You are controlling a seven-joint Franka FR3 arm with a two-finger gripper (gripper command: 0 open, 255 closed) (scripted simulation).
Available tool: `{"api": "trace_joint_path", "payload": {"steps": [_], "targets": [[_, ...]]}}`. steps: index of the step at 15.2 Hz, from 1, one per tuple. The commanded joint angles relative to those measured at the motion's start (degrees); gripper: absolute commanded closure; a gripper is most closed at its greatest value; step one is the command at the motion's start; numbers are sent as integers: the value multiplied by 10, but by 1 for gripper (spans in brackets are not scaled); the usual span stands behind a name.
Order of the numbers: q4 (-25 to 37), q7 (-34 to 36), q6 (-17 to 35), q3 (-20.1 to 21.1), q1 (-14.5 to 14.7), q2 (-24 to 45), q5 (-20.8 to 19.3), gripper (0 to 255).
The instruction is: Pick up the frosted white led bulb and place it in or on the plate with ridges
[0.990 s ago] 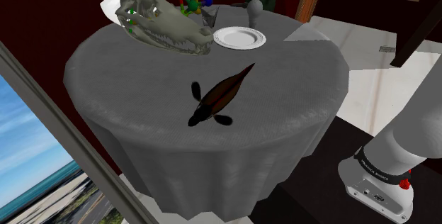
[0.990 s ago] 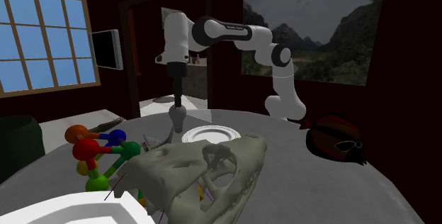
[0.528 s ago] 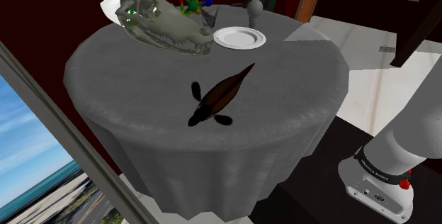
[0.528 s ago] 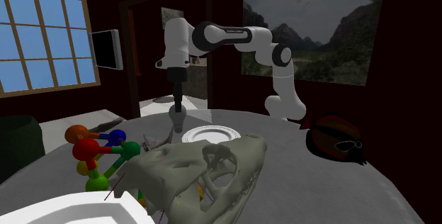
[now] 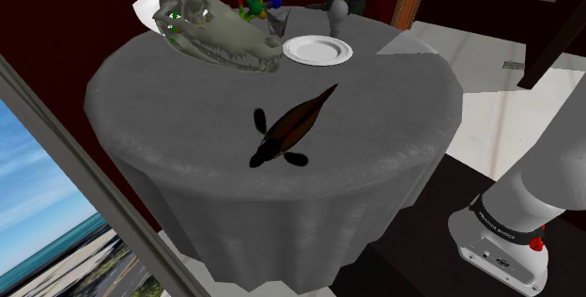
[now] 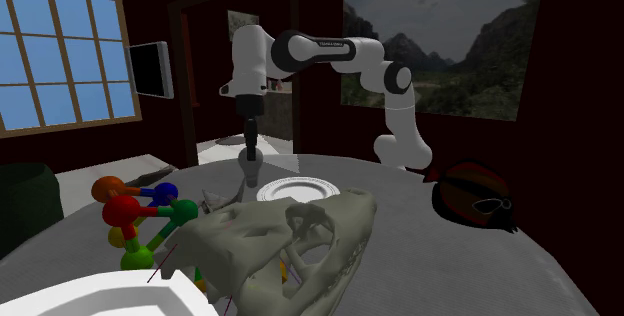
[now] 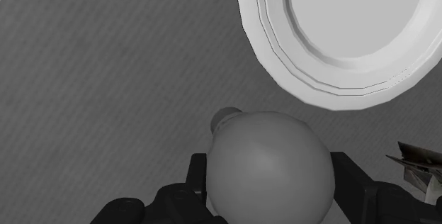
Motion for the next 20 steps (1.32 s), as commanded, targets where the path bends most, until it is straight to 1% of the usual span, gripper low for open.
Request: {"api": "trace_joint_path", "payload": {"steps": [1,5,13,20], "targets": [[0,0,0,0,0,0,0,255],[-1,0,0,0,0,0,0,255],[85,12,-67,-1,-3,17,0,255],[179,24,-134,-1,-7,45,2,255]]}}
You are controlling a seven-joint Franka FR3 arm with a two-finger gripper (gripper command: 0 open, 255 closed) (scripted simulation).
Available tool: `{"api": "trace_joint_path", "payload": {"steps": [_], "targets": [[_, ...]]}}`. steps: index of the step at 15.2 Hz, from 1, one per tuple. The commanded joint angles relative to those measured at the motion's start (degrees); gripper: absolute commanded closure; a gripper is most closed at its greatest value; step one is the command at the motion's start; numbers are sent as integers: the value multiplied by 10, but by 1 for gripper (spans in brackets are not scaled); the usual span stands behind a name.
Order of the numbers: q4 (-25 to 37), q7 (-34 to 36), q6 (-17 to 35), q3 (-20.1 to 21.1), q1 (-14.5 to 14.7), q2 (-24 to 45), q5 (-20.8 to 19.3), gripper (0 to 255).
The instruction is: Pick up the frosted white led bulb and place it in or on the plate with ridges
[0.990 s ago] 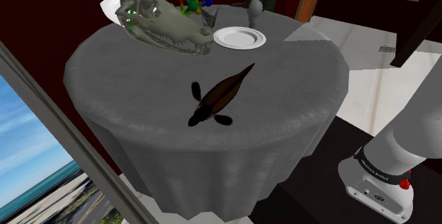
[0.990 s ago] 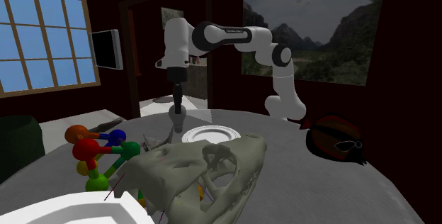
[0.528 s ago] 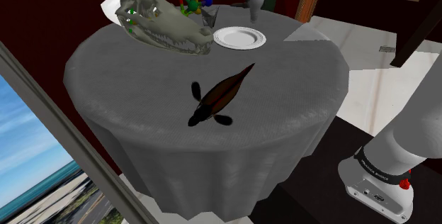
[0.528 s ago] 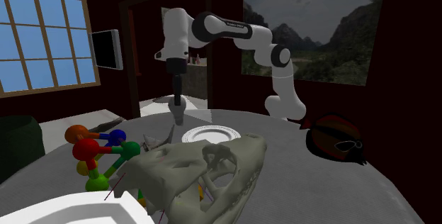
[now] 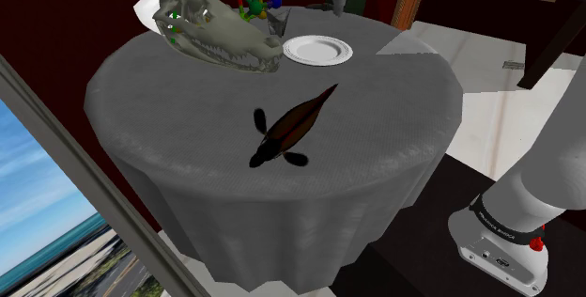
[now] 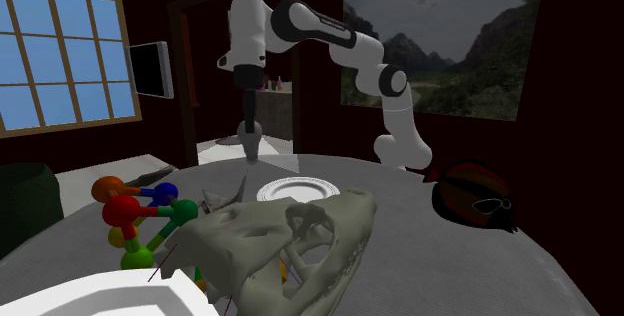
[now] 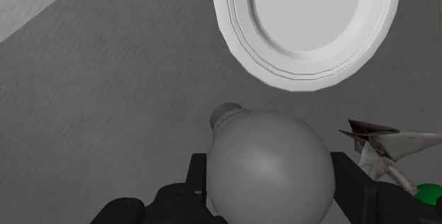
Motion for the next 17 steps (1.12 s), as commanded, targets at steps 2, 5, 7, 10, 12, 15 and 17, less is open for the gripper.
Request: {"api": "trace_joint_path", "payload": {"steps": [2,5,7,10,12,15,17], "targets": [[46,5,-30,0,-2,16,2,255],[-2,37,-16,11,23,-26,-8,255],[-27,60,-10,21,39,-49,-13,255],[-55,96,-4,36,61,-78,-21,255],[-69,121,-1,47,76,-94,-25,255],[-92,143,10,58,88,-111,-29,255],[-119,140,28,58,89,-119,-29,255]]}}
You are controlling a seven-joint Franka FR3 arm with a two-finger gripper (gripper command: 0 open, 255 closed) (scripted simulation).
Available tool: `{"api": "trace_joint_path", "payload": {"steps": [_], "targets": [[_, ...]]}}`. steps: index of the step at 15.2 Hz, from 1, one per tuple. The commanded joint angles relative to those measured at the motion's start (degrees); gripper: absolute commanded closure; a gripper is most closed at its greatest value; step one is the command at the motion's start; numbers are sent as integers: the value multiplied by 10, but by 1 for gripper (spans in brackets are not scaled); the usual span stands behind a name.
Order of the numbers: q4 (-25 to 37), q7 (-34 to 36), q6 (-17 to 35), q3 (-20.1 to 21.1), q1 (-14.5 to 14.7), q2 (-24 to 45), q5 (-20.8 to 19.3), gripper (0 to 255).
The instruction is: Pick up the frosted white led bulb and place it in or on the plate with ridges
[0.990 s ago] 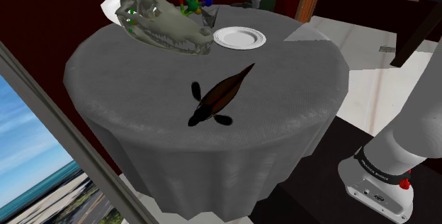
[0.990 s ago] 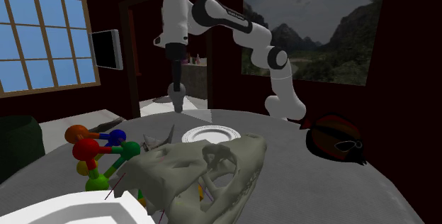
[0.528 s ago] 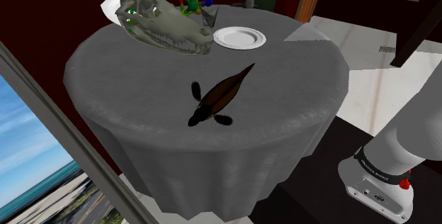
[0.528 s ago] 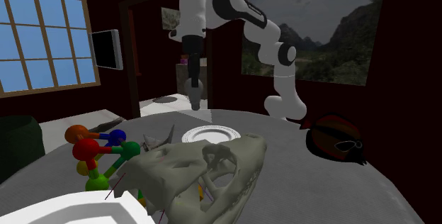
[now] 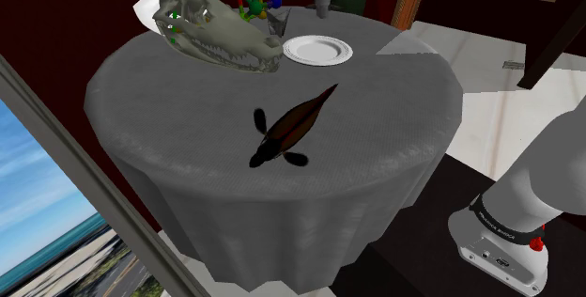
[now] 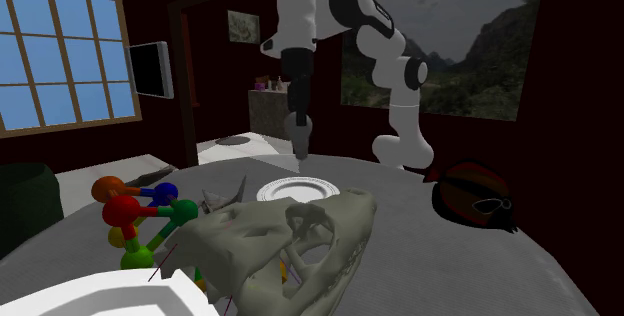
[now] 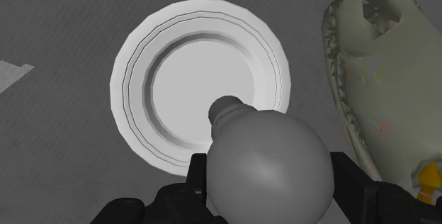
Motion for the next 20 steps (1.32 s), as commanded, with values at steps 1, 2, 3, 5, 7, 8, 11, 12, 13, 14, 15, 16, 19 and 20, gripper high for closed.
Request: {"api": "trace_joint_path", "payload": {"steps": [1,2,3,5,7,8,11,12,13,14,15,16,19,20], "targets": [[-23,-1,15,0,0,-8,0,255],[-35,-3,24,0,1,-11,0,255],[-47,-4,33,1,1,-15,0,255],[-71,-7,50,1,1,-21,1,255],[-93,-10,67,1,1,-26,1,255],[-104,-11,75,1,1,-28,1,255],[-135,-15,99,1,1,-35,2,255],[-144,-16,107,1,2,-36,2,255],[-154,-18,115,2,2,-38,3,255],[-164,-19,123,2,2,-39,3,255],[-173,-20,131,2,2,-41,4,255],[-183,-22,140,2,2,-42,4,255],[-183,-22,140,2,2,-42,4,255],[-183,-22,140,2,2,-42,4,255]]}}
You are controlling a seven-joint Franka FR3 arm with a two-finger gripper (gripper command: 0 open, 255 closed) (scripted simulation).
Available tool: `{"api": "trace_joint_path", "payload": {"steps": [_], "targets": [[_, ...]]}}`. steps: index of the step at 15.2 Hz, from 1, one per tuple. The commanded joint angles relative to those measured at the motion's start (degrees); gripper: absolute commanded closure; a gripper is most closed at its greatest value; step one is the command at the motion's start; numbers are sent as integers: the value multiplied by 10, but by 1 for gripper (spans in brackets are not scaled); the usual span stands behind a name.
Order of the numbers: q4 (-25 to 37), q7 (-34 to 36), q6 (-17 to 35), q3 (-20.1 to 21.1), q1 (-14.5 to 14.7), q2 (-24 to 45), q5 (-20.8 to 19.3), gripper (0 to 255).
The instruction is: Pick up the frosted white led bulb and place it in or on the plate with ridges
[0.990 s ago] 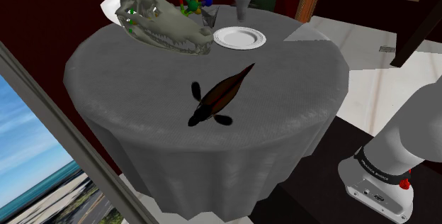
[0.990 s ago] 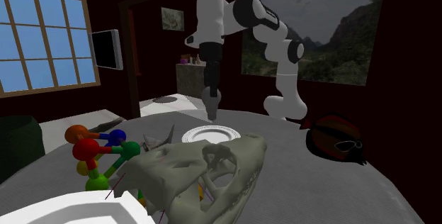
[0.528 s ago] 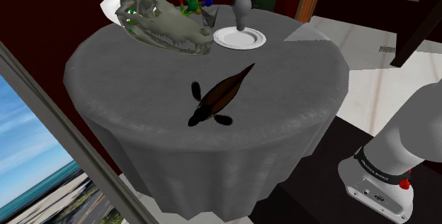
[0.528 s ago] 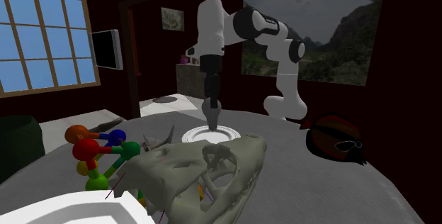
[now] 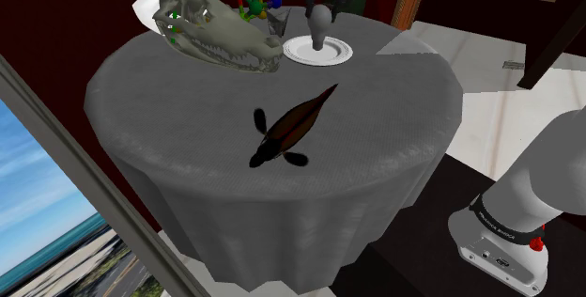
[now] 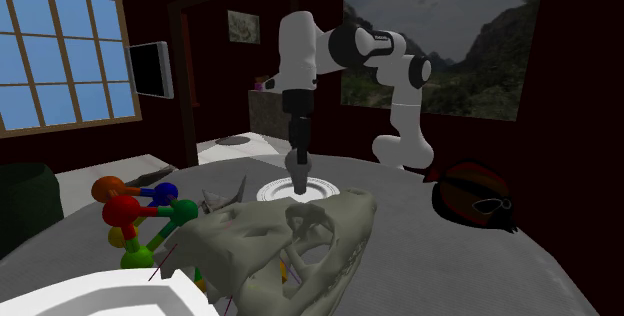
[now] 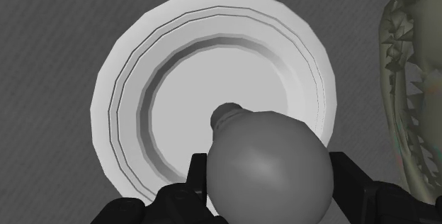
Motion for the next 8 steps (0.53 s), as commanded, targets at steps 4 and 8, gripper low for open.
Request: {"api": "trace_joint_path", "payload": {"steps": [4,8], "targets": [[0,0,1,0,0,0,0,255],[0,0,1,0,0,0,0,0]]}}
